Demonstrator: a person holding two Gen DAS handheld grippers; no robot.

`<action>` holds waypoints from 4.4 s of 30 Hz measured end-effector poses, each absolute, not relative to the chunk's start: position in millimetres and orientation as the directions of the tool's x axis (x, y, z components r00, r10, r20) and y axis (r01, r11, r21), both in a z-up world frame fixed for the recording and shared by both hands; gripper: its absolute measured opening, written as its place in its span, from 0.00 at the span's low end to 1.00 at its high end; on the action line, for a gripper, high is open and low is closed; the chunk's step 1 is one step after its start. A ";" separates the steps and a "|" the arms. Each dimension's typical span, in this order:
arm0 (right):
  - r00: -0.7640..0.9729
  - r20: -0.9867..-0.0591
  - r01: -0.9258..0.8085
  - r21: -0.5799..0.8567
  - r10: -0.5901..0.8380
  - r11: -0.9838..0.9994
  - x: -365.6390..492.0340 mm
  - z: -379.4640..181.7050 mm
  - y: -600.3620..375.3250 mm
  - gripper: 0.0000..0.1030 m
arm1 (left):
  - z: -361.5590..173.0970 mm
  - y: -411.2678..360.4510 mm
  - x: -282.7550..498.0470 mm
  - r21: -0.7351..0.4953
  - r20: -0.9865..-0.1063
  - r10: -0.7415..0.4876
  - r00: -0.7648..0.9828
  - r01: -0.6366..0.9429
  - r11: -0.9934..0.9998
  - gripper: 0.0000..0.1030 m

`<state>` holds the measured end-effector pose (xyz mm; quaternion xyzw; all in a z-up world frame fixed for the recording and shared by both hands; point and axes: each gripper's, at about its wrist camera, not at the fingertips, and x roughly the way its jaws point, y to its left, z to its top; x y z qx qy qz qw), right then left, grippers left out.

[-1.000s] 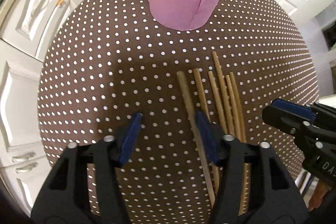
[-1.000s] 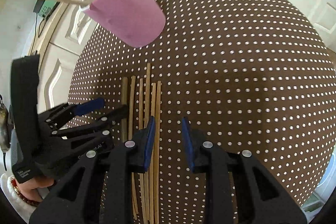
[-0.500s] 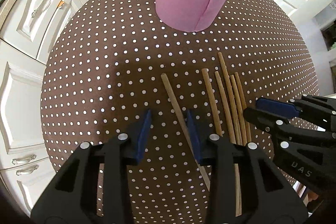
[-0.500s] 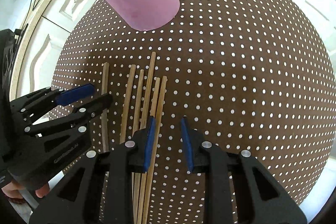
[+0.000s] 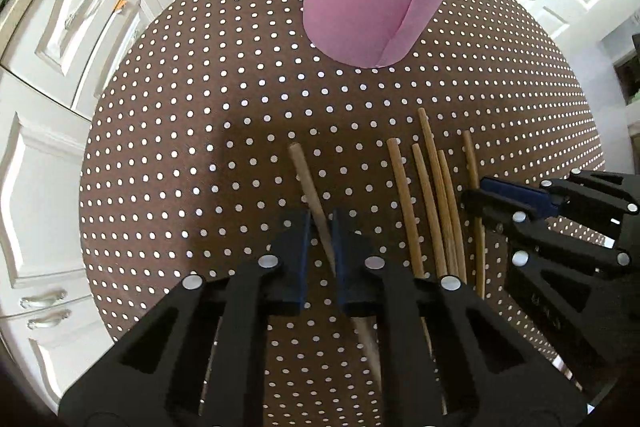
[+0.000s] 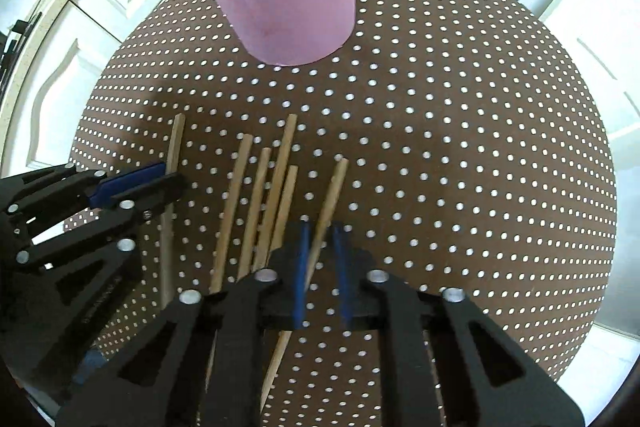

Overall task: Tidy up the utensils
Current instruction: 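Lower the open right gripper onto a wooden stick and close on it, then lift the stick upright and carry it above the pink cup, then lower the stick into the pink cup and open the right gripper, then move the open right gripper back over the remaining sticks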

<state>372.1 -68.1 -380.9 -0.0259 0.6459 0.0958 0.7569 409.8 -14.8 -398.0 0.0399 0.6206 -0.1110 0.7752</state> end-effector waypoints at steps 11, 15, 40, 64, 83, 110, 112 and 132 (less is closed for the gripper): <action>0.176 -0.948 -0.053 0.260 0.265 0.964 374.3 -363.6 -105.4 0.04 | -361.8 8.0 401.7 -0.205 -0.940 -0.246 0.237 0.187 0.961 0.05; 0.260 -0.920 -0.051 0.289 0.292 0.956 369.8 -329.6 -111.5 0.04 | -329.0 18.2 398.7 -0.250 -0.908 -0.299 0.293 0.194 0.949 0.05; 0.627 -0.710 -0.153 0.292 0.322 0.944 328.6 -143.1 -125.5 0.04 | -163.4 62.1 388.3 -0.331 -0.653 -0.436 0.620 0.284 0.900 0.05; 0.760 -0.590 -0.216 0.168 0.274 0.962 426.7 -99.3 -125.4 0.04 | -143.6 46.2 465.7 -0.276 -0.584 -0.348 0.733 0.224 0.935 0.05; 0.680 -0.669 -0.195 0.228 0.299 0.954 442.0 -164.2 -131.2 0.04 | -197.3 18.8 493.5 -0.273 -0.696 -0.360 0.621 0.235 0.933 0.05; 0.577 -0.756 -0.167 0.261 0.309 0.951 429.8 -201.8 -125.2 0.07 | -207.3 15.8 483.1 -0.260 -0.765 -0.334 0.551 0.210 0.943 0.07; 0.580 -0.753 -0.160 0.269 0.311 0.950 427.1 -199.5 -125.6 0.07 | -204.1 16.5 480.2 -0.257 -0.763 -0.333 0.554 0.213 0.943 0.07; 0.653 -0.697 -0.120 0.289 0.295 0.950 374.8 -161.9 -134.9 0.09 | -176.3 39.7 425.6 -0.246 -0.709 -0.306 0.635 0.183 0.952 0.57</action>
